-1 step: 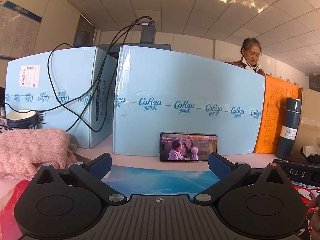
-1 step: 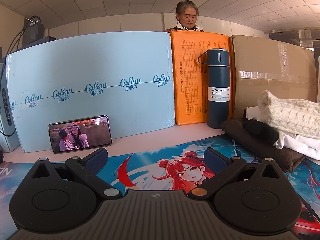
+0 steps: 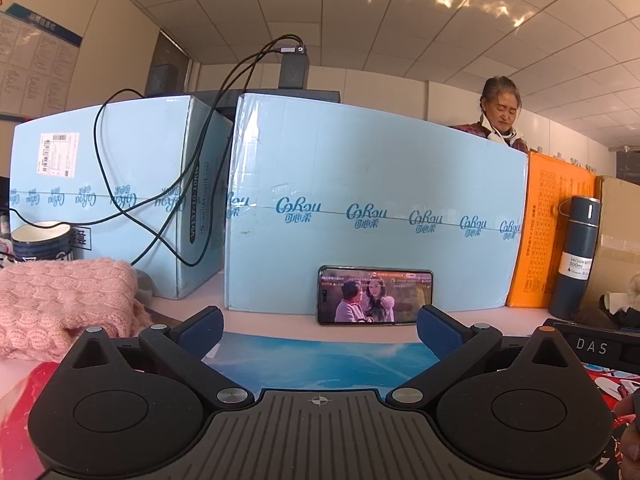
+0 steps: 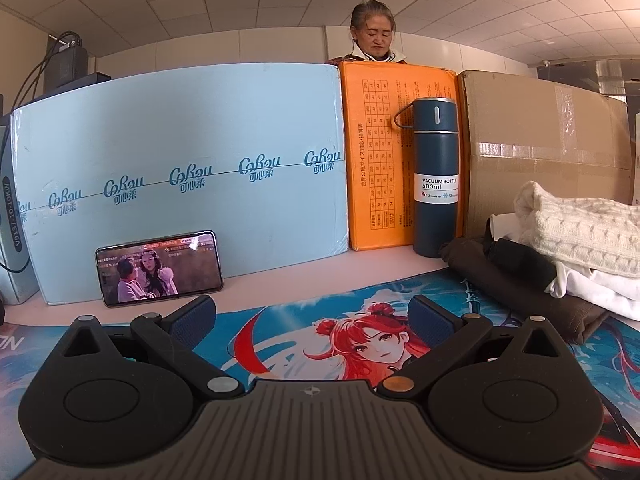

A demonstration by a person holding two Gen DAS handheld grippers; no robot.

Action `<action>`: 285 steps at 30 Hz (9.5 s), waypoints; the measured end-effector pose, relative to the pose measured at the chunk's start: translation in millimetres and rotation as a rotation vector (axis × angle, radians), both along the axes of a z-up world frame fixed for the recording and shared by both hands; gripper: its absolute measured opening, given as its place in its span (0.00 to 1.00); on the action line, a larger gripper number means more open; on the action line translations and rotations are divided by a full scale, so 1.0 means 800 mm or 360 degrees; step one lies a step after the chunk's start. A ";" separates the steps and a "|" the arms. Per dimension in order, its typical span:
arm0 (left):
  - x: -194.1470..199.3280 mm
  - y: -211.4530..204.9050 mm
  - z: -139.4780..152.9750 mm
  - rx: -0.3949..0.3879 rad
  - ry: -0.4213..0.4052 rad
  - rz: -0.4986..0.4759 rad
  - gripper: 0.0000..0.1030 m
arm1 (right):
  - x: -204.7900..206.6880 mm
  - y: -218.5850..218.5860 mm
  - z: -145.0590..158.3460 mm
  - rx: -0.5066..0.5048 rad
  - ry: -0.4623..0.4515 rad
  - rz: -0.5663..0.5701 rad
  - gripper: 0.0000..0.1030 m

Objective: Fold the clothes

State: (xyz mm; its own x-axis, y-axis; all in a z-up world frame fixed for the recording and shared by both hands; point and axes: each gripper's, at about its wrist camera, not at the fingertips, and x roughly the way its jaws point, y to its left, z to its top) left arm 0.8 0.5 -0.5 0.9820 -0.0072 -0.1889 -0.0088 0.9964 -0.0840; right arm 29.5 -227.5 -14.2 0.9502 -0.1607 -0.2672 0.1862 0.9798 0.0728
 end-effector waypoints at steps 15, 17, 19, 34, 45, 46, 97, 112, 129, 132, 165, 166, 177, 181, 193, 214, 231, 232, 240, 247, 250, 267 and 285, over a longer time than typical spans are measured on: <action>-0.013 -0.011 0.005 0.0129 -0.0158 0.0064 1.00 | -0.006 0.010 0.001 -0.0015 -0.0040 -0.0018 1.00; -0.015 -0.011 0.003 0.0132 -0.0176 0.0061 1.00 | -0.009 0.011 0.001 -0.0011 -0.0066 -0.0021 1.00; -0.016 -0.011 0.003 0.0131 -0.0185 0.0059 1.00 | -0.010 0.011 0.002 -0.0021 -0.0076 -0.0025 1.00; -0.015 -0.010 0.003 0.0116 -0.0175 0.0055 1.00 | -0.010 0.014 0.001 -0.0036 -0.0077 -0.0033 1.00; -0.015 -0.011 0.002 0.0113 -0.0171 0.0054 1.00 | -0.010 0.013 0.001 -0.0033 -0.0070 -0.0029 1.00; -0.015 -0.011 0.002 0.0113 -0.0171 0.0054 1.00 | -0.010 0.013 0.001 -0.0032 -0.0066 -0.0027 1.00; -0.013 -0.011 0.002 0.0110 -0.0164 0.0049 1.00 | -0.008 0.013 0.001 -0.0030 -0.0057 -0.0026 1.00; -0.013 -0.011 0.002 0.0110 -0.0163 0.0050 1.00 | -0.007 0.012 0.000 -0.0032 -0.0037 -0.0027 1.00; -0.013 -0.011 0.003 0.0111 -0.0165 0.0046 1.00 | -0.007 0.012 0.000 -0.0032 -0.0039 -0.0027 1.00; -0.013 -0.011 0.003 0.0112 -0.0166 0.0046 1.00 | -0.007 0.011 0.000 -0.0032 -0.0040 -0.0027 1.00; -0.013 -0.010 0.002 0.0109 -0.0166 0.0046 1.00 | -0.008 0.013 0.000 -0.0033 -0.0042 -0.0030 1.00; -0.013 -0.010 0.002 0.0109 -0.0166 0.0046 1.00 | -0.008 0.013 0.000 -0.0033 -0.0042 -0.0030 1.00; -0.013 -0.011 0.002 0.0108 -0.0166 0.0047 1.00 | -0.008 0.013 0.001 -0.0033 -0.0041 -0.0031 1.00; -0.013 -0.011 0.002 0.0107 -0.0165 0.0048 1.00 | -0.008 0.013 0.001 -0.0033 -0.0041 -0.0031 1.00; -0.014 -0.010 0.001 0.0105 -0.0161 0.0050 1.00 | -0.007 0.011 0.000 -0.0030 -0.0035 -0.0028 1.00; -0.023 -0.006 0.009 0.0056 -0.0234 0.0006 1.00 | -0.016 -0.003 0.000 0.0156 -0.0077 0.0105 1.00; -0.032 0.084 0.046 -0.0037 -0.0239 0.0331 1.00 | -0.024 0.014 0.011 0.0360 -0.0027 0.0465 1.00; -0.035 0.092 0.049 0.0011 -0.0228 0.0363 1.00 | -0.024 0.021 0.014 0.0366 -0.0003 0.0518 1.00; -0.027 0.148 0.049 0.0356 -0.0149 0.0448 1.00 | -0.003 0.104 0.033 0.0446 0.0127 0.0813 1.00; 0.045 0.166 0.019 0.0446 0.0200 0.0315 1.00 | 0.037 0.159 0.033 0.0596 0.0282 0.0840 1.00; 0.077 0.177 0.006 0.0354 0.0381 0.0238 1.00 | 0.051 0.175 0.025 0.0672 0.0359 0.0832 1.00; 0.035 0.295 0.003 -0.0356 0.0131 0.0452 0.19 | 0.115 0.300 -0.013 0.0758 0.0610 0.1011 1.00; 0.004 0.291 0.015 -0.0257 -0.0129 0.0546 0.18 | 0.120 0.413 -0.017 0.0558 0.0604 0.1311 0.18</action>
State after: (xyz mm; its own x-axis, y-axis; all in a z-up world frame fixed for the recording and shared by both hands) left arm 3.8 233.5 11.2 0.9443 0.3009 -0.1335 -0.3260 0.9107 -0.2537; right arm 125.4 102.6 -27.7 0.5698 0.6634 -0.4850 -0.4771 0.7476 0.4620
